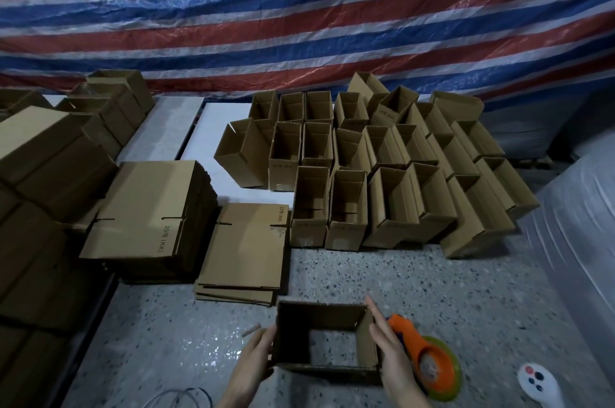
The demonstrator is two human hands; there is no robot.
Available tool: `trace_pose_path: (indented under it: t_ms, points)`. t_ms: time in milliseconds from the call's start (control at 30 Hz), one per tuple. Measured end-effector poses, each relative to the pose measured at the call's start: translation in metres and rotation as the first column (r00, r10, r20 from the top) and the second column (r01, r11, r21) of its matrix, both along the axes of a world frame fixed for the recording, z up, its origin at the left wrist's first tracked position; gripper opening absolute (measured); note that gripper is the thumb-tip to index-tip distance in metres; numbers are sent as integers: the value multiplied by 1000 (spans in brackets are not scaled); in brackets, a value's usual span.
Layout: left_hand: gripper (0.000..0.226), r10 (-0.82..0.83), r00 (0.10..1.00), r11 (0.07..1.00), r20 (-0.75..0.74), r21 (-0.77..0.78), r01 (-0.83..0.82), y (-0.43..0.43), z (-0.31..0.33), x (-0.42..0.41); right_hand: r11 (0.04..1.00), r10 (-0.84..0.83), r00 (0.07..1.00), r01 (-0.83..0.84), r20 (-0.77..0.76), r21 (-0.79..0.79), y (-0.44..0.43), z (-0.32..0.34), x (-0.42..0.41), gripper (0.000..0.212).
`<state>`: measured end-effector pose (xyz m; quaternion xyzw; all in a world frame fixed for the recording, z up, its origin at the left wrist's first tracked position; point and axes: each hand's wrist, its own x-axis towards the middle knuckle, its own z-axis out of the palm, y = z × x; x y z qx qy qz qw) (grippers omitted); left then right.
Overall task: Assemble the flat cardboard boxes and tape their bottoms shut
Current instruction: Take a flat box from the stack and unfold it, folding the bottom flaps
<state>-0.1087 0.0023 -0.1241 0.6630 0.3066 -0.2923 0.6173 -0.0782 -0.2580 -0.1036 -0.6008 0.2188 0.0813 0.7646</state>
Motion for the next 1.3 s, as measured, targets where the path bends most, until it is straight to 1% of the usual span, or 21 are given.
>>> trace_pose_path:
  t_ms: [33, 67, 100, 133, 200, 300, 367, 467, 533, 567, 633, 700, 767, 867, 933, 1033, 1100, 1167, 1300]
  points:
    - [34, 6, 1000, 1000, -9, -16, -6, 4, 0, 3, 1000, 9, 989, -6, -149, 23, 17, -34, -54, 42]
    - [35, 7, 1000, 999, -14, -45, -8, 9, 2, 3, 997, 71, 996, -69, -55, 33, 7, -31, -43, 44]
    - [36, 18, 999, 997, -40, -72, -21, 13, -1, 6, 997, 67, 994, -64, -87, 43, 14, -38, -46, 46]
    - [37, 39, 998, 996, -49, -84, -43, 14, 0, 8, 997, 34, 996, -28, -83, 76, 10, -41, -45, 47]
    - [40, 53, 996, 991, -72, -116, -61, 14, -2, 9, 995, -76, 990, 83, -115, 59, 4, -44, -35, 46]
    - [25, 81, 994, 991, -74, -105, -88, 15, -4, 11, 997, -69, 991, 73, -116, 27, 8, -54, -48, 22]
    - [21, 94, 993, 990, -73, -94, -101, 16, -8, 10, 997, -61, 987, 54, -147, -53, 7, -53, -47, 18]
    - [31, 120, 990, 987, -70, -101, -126, 17, -10, 9, 980, 59, 977, -96, -206, -175, -1, -54, -46, 32]
    - [34, 123, 991, 985, -60, -112, -129, 14, -6, 8, 941, 151, 959, -213, -238, -263, -2, -51, -43, 37]
    - [34, 133, 989, 983, -62, -116, -140, 13, -4, 8, 917, 198, 954, -262, -227, -302, -1, -51, -41, 37]
    - [35, 146, 987, 980, -67, -124, -154, 13, 1, 6, 857, 271, 938, -337, -216, -391, 7, -58, -34, 38]
    - [37, 166, 984, 976, -71, -132, -174, 13, 4, 2, 790, 318, 913, -404, -255, -462, 15, -63, -26, 41]
    - [35, 185, 980, 971, -68, -140, -193, 14, 5, -1, 715, 364, 877, -479, -313, -509, 21, -63, -16, 42]
    - [21, 202, 977, 964, -74, -158, -212, 13, 4, -6, 591, 442, 824, -565, -355, -576, 16, -61, -9, 39]
    - [24, 190, 975, 960, -117, -185, -209, 11, 2, -11, 541, 472, 787, -614, -397, -575, 13, -57, -9, 33]
    - [34, 194, 968, 952, -157, -207, -225, 14, -4, -20, 526, 487, 756, -653, -436, -545, 10, -55, -9, 24]
    - [35, 197, 969, 953, -148, -203, -225, 16, -8, -23, 527, 482, 761, -648, -434, -551, 12, -52, -9, 22]
    - [33, 184, 976, 960, -116, -191, -204, 16, -8, -23, 529, 472, 773, -633, -424, -565, 16, -50, -12, 23]
    - [28, 142, 990, 978, -3, -151, -141, 13, -6, -12, 507, 447, 782, -622, -435, -596, 20, -46, -17, 25]
